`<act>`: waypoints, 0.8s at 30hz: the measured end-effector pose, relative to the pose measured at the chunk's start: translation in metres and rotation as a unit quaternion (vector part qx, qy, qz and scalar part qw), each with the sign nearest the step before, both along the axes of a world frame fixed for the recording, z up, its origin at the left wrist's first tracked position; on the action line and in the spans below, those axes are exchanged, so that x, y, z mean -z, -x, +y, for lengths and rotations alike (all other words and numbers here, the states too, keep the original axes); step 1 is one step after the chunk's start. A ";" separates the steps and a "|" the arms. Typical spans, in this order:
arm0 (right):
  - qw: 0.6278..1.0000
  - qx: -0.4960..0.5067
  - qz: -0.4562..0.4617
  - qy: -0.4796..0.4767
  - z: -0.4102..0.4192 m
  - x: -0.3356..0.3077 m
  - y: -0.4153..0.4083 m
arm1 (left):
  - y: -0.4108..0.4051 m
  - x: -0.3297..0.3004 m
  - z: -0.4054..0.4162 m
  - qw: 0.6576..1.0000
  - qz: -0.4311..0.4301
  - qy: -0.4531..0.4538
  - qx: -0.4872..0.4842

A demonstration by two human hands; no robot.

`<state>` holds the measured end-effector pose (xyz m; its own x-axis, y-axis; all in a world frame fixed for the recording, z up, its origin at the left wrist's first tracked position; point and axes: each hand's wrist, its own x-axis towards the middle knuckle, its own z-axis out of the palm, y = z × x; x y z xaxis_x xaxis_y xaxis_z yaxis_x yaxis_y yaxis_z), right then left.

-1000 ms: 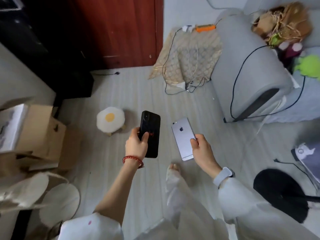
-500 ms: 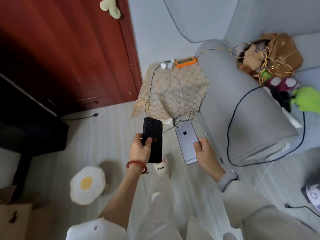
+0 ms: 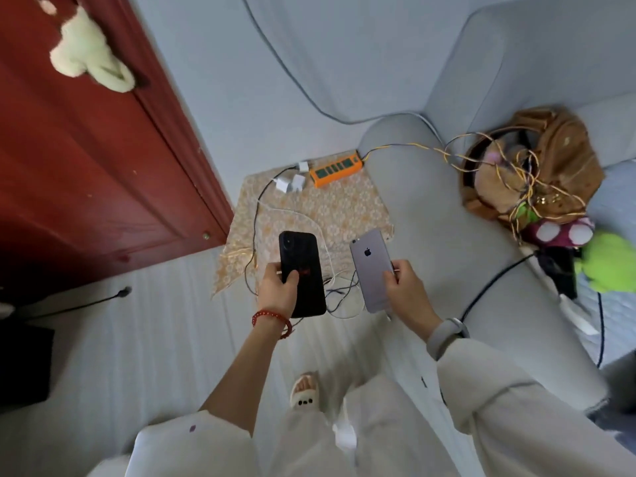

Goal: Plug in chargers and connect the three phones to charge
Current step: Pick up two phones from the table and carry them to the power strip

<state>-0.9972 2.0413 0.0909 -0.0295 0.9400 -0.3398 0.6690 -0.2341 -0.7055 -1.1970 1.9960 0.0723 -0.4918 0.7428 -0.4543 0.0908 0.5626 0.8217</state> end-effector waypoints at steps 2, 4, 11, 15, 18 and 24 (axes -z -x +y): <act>1.000 0.000 -0.009 0.009 0.035 0.007 -0.002 | -0.004 0.010 0.033 1.000 -0.015 0.022 0.009; 0.999 -0.005 -0.017 0.027 0.083 0.022 -0.004 | -0.010 0.030 0.073 0.999 -0.031 0.041 0.006; 0.982 -0.080 -0.098 0.142 0.234 0.112 -0.015 | -0.045 0.114 0.205 0.987 -0.080 0.123 -0.068; 0.970 -0.087 -0.144 0.174 0.293 0.166 -0.014 | -0.063 0.170 0.262 0.979 -0.083 0.157 -0.097; 0.966 -0.092 -0.150 0.189 0.318 0.202 -0.011 | -0.073 0.208 0.290 0.977 -0.068 0.179 -0.096; 0.966 -0.087 -0.125 0.209 0.341 0.250 -0.008 | -0.083 0.260 0.321 0.973 -0.073 0.198 -0.093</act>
<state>-0.9892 2.3824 -0.1588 -0.0429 0.7074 -0.7055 0.8609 -0.3321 -0.3854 -1.1137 2.3175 -0.1872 -0.5103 0.3989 -0.7619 -0.1448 0.8334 0.5333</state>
